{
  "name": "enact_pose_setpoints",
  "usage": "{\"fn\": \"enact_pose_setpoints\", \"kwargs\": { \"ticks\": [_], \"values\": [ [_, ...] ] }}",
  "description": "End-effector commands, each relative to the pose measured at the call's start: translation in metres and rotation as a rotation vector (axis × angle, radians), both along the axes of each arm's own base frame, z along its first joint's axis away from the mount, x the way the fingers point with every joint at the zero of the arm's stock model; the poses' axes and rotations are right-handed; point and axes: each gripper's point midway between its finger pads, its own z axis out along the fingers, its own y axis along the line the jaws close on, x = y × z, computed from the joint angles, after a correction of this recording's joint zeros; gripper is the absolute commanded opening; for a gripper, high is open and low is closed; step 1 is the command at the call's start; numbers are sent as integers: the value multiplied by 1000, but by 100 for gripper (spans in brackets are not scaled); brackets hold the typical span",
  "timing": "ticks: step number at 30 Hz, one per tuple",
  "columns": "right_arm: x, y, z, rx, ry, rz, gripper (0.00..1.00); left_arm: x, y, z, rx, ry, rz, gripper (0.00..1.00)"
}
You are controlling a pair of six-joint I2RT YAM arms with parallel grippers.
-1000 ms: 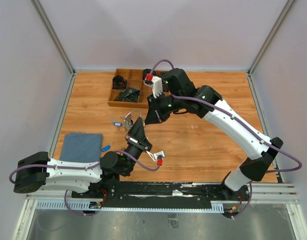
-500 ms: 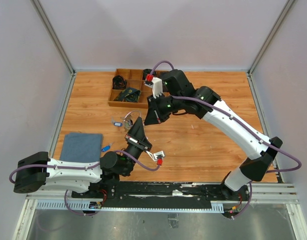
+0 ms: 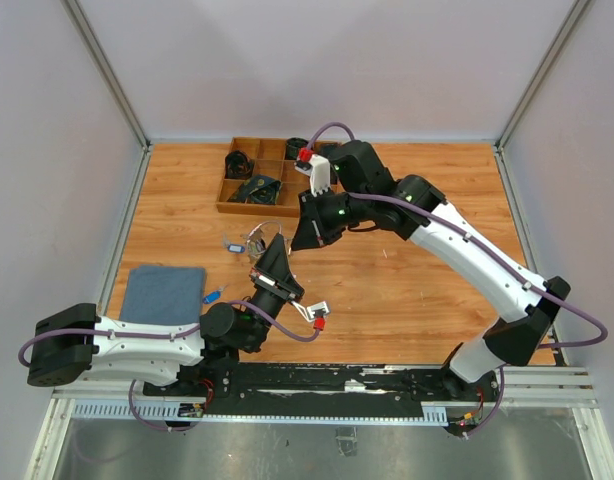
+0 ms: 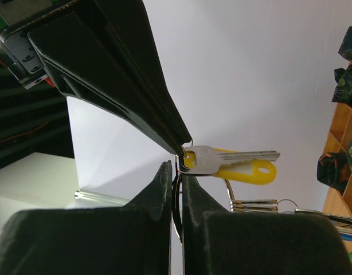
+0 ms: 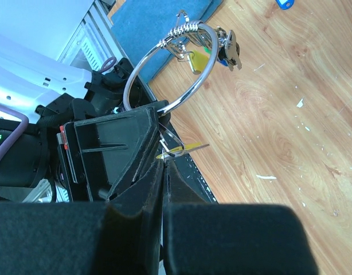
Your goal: Put the keys on the keyring
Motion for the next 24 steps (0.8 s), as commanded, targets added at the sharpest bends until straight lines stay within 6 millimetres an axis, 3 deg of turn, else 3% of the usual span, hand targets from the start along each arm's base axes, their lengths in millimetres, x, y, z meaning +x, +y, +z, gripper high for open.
{"fn": "enact_pose_setpoints", "kwargs": {
  "ticks": [1, 10, 24],
  "values": [
    [9, -3, 21, 67, -52, -39, 1, -4, 2, 8, -45, -24, -21, 1],
    [5, 2, 24, 91, -34, -7, 0, -4, 2, 8, -43, -21, -20, 1],
    [14, -3, 15, 29, -10, -88, 1, -4, 2, 8, -45, -23, -22, 1]
  ]
}}
